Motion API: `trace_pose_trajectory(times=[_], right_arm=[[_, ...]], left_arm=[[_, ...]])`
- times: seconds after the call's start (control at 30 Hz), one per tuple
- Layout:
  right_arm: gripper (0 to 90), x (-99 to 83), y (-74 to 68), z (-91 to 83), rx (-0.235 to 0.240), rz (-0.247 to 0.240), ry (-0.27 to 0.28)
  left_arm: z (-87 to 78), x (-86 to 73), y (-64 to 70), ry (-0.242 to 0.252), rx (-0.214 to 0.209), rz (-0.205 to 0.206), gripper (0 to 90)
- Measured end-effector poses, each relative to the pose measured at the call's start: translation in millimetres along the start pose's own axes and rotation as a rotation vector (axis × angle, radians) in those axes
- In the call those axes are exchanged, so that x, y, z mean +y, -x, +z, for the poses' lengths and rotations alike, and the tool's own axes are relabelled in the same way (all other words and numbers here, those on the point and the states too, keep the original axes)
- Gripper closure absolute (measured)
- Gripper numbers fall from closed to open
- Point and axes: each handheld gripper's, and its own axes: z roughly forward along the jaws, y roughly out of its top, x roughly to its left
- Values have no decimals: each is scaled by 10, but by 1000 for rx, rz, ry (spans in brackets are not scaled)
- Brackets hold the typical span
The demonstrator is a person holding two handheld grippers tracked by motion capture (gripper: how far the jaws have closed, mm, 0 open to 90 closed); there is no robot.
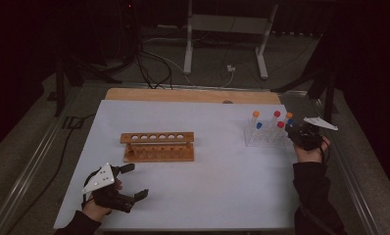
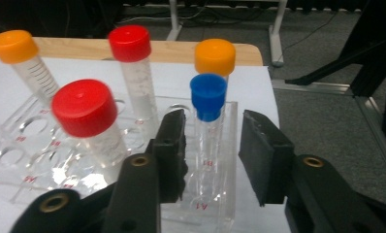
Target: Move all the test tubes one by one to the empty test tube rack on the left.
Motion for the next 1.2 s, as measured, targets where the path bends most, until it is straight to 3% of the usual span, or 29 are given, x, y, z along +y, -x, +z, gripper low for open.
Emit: trace_pose_trajectory(times=[0.33, 0.63, 0.9, 1.2], right_arm=[[729, -9, -1, 100, 33, 2, -7], [768, 2, 5, 92, 9, -9, 0], [769, 116, -31, -67, -5, -42, 52], [770, 307, -98, -373, -20, -82, 141]], left_arm=[[1, -2, -2, 1, 0, -3, 6], [4, -5, -5, -1, 0, -8, 6], [-2, -2, -10, 12, 1, -15, 6], [-5, -3, 4, 12, -5, -3, 6]])
